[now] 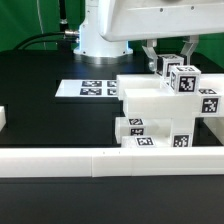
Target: Assemble chair
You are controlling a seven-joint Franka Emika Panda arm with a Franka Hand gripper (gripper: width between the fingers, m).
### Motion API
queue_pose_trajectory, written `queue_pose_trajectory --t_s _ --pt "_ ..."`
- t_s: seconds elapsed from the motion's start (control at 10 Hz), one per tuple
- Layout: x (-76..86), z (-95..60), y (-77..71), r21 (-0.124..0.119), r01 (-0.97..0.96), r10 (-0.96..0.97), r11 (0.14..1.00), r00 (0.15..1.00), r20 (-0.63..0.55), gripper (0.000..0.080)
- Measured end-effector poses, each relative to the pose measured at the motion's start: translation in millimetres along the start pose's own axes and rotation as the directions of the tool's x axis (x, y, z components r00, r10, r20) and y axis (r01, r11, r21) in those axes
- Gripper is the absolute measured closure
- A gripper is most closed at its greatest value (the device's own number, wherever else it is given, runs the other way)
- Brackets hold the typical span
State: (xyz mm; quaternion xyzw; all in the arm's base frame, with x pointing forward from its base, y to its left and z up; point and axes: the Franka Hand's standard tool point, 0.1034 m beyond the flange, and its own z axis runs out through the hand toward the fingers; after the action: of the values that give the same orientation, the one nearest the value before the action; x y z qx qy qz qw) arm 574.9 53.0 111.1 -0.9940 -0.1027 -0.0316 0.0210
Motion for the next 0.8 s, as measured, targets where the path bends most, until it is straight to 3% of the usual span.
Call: queue_pose_trajectory --t_s 0.5,0.8 --pt "1.3 -0.1 3.6 0.001 -0.434 0.434 0.901 0.901 -0.018 0.0515" --pt "3.0 0.4 5.9 0.025 -0.649 0.65 0.76 0.76 -0.024 0.0515"
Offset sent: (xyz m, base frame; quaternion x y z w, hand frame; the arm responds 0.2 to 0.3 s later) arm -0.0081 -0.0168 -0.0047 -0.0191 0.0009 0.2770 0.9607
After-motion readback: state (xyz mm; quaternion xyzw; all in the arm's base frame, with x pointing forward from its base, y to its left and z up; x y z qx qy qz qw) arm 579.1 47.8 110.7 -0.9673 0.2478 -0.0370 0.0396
